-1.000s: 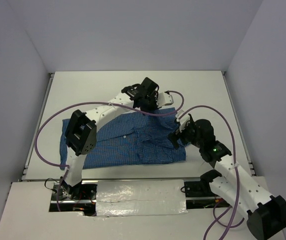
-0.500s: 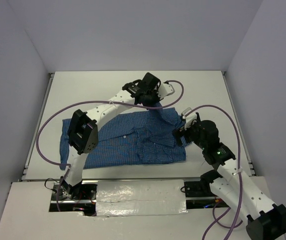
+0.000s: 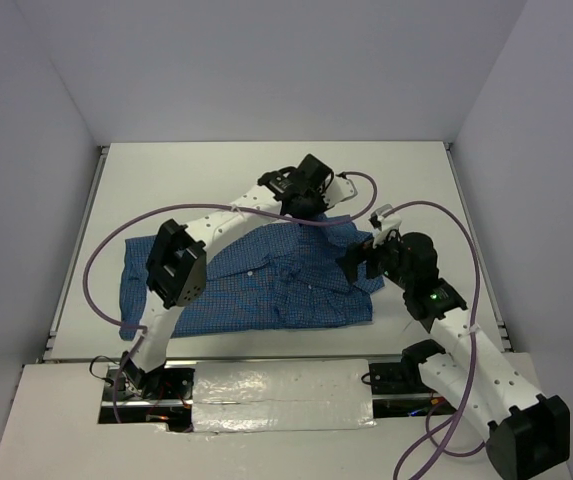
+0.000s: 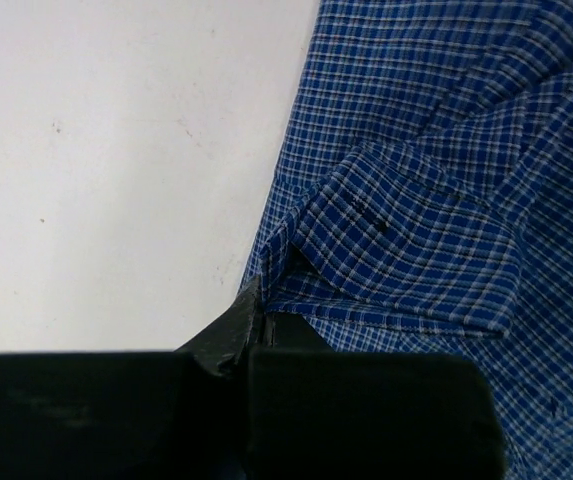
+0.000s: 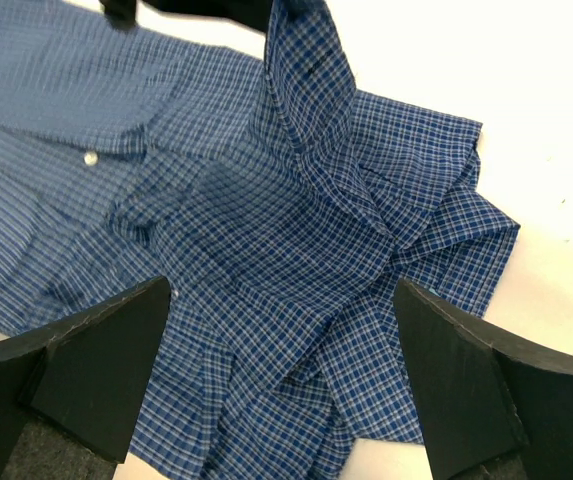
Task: Fold and stack the long sleeve shirts
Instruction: Fold the shirt
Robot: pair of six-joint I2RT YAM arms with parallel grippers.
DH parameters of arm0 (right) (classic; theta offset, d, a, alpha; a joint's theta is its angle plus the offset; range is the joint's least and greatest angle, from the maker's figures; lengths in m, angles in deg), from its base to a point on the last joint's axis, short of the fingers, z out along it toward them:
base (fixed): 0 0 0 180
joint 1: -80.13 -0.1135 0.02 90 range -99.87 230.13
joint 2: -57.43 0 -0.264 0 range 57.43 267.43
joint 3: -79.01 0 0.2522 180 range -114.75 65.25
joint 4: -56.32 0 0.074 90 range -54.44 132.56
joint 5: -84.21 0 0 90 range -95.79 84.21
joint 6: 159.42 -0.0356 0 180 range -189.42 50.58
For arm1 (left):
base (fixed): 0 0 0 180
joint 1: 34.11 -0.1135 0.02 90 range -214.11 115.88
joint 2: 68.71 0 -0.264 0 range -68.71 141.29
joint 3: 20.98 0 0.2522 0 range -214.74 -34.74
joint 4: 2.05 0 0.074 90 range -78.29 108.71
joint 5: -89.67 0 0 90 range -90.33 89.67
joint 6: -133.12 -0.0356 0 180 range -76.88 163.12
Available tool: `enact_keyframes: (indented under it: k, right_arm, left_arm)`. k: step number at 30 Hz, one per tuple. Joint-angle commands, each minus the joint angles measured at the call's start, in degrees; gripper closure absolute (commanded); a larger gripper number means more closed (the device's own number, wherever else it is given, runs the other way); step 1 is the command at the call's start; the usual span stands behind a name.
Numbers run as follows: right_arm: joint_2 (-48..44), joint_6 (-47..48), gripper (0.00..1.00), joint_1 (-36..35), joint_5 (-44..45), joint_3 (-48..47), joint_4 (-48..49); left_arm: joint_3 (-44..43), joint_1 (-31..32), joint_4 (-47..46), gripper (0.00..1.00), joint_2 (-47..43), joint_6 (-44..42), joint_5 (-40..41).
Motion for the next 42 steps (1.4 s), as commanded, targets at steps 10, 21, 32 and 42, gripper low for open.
enact_keyframes:
  k: [10, 21, 32, 42]
  right_arm:
    - [1.3, -11.2, 0.03, 1.8, -3.8, 1.7, 4.7]
    - [13.5, -27.6, 1.00, 1.8, -10.7, -0.9, 12.0]
    - [19.3, -32.7, 1.00, 2.3, -4.5, -2.4, 9.3]
    - [12.6, -32.0, 0.69, 5.8, 4.9, -2.4, -0.5]
  left_arm:
    - [-4.0, -1.4, -3.1, 1.00, 2.5, 1.6, 5.3]
    - [-2.6, 0.1, -0.9, 1.00, 1.0, 4.6, 2.3]
    - [17.6, 6.4, -2.7, 0.87, -9.6, -13.9, -2.0]
    - [15.2, 8.6, 5.0, 0.46, -9.9, -18.4, -16.6]
